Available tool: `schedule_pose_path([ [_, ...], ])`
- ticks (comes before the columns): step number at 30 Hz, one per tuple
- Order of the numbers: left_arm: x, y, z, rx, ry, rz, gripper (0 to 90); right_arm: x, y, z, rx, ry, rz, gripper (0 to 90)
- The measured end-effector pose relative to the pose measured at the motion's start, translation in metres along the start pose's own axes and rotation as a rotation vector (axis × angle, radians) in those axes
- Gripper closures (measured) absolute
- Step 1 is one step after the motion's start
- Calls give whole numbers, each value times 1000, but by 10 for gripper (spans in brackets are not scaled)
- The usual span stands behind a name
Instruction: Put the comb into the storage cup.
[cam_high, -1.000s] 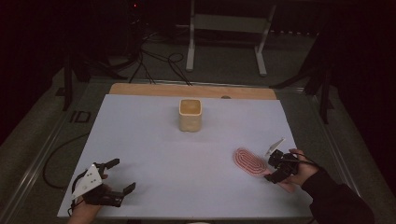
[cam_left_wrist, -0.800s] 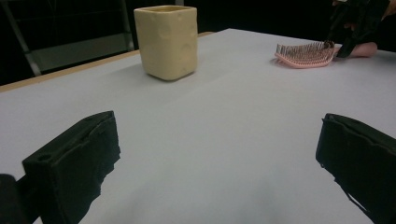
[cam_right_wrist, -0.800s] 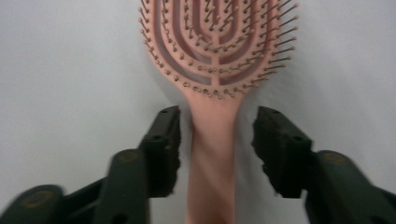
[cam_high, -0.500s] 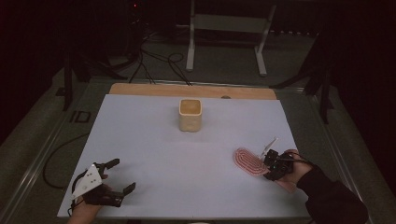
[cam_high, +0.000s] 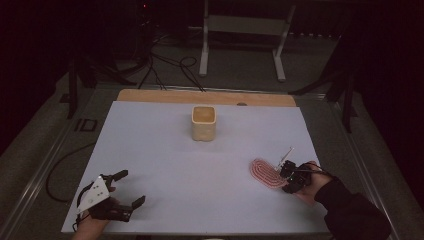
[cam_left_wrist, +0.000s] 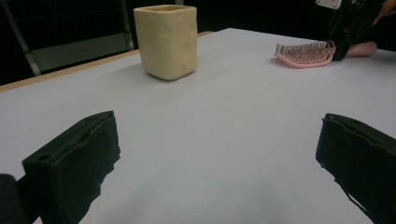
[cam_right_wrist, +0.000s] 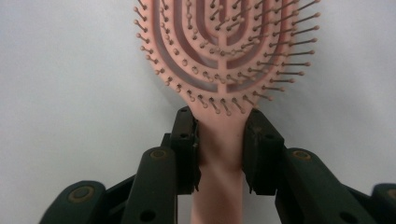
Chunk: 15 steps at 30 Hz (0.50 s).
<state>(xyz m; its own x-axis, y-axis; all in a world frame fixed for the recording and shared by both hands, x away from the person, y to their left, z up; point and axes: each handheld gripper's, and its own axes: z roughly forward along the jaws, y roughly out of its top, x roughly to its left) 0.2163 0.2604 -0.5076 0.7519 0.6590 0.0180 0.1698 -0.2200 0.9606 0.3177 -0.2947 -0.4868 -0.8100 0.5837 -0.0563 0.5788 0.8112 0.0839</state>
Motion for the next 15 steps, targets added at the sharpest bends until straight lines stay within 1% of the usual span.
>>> schedule_pose_path([
  [1,0,0,0,1,0,1,0,1,0,0,4,0,15,691],
  [2,0,0,0,-1,-1,-1,0,1,0,0,1,1,20,692],
  [3,0,0,0,1,-1,0,0,0,0,0,-2,1,14,693],
  [8,1,0,0,1,4,-2,0,1,-1,0,-6,-3,20,699],
  [9,1,0,0,0,6,-2,0,1,-2,1,-12,-6,7,700],
  [11,1,0,0,0,4,-3,0,1,-2,0,-15,-9,6,701],
  [13,1,-1,0,7,2,-5,0,1,-3,0,-33,-3,21,702],
  [15,1,0,0,7,4,-8,0,1,-3,-1,-59,4,51,703],
])
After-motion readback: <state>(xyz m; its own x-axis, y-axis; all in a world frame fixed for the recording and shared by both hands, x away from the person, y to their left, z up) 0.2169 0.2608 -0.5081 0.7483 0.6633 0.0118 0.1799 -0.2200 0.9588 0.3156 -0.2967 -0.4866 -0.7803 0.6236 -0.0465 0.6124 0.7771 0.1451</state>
